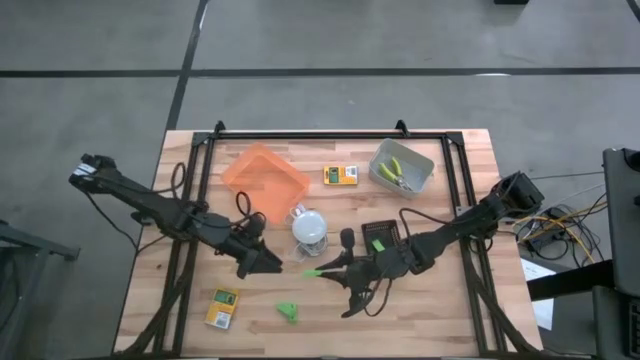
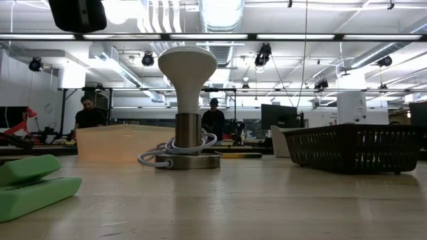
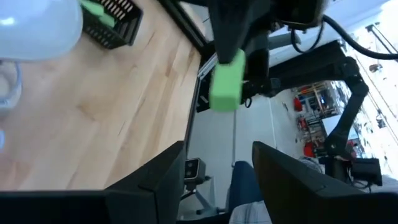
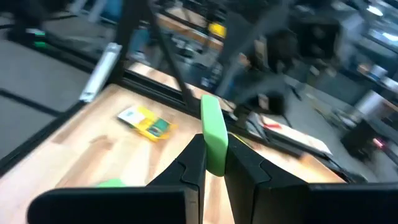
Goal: Pick & Place School Supplies
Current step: Put the green eraser into the black bin
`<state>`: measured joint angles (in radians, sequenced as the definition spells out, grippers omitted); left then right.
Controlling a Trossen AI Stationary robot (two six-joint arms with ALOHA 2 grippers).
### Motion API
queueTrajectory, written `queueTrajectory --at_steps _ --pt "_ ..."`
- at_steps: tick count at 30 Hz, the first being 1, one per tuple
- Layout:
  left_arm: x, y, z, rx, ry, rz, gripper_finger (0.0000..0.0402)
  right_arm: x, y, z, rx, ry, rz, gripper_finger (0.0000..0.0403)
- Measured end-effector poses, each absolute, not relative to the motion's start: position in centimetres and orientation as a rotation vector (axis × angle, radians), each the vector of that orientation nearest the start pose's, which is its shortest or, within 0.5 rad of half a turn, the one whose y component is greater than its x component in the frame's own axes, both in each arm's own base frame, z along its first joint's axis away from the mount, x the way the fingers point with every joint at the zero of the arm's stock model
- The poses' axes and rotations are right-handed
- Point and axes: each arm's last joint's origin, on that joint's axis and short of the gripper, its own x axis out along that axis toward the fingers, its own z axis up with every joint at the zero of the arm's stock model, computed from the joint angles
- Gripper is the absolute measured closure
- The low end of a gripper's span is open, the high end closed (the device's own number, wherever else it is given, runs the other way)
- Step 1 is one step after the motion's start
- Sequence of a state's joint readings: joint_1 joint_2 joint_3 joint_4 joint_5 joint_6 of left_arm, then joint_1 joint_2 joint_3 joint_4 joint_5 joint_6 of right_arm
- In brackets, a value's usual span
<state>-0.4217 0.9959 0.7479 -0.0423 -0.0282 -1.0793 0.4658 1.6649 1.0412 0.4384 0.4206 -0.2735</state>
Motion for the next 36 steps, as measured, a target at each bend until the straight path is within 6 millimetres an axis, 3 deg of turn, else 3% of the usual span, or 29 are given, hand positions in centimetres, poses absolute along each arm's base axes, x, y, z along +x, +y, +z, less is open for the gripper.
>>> queueTrajectory --at_steps 6,12,20,29,36 --pt "19.6 -8.6 30.3 -0.94 0.406 -0.21 0.0211 31.0 16.3 27.2 -0.313 0.228 -0.057 0.0369" --pt "19.5 -8.6 30.4 -0.902 0.395 -0.217 0.0211 26.4 17.0 30.2 -0.173 0.239 -0.183 0.0369" --pt "19.6 -8.6 30.3 -0.839 0.39 -0.227 0.0211 20.5 16.2 33.3 0.246 0.174 -0.313 0.0369" --pt "19.6 -8.6 30.3 -0.818 0.388 -0.23 0.0211 19.1 15.2 32.2 0.398 0.26 -0.37 0.0369" --pt "19.6 -8.6 30.3 -0.782 0.383 -0.237 0.0211 17.6 14.3 29.8 0.622 0.506 -0.447 0.0369"
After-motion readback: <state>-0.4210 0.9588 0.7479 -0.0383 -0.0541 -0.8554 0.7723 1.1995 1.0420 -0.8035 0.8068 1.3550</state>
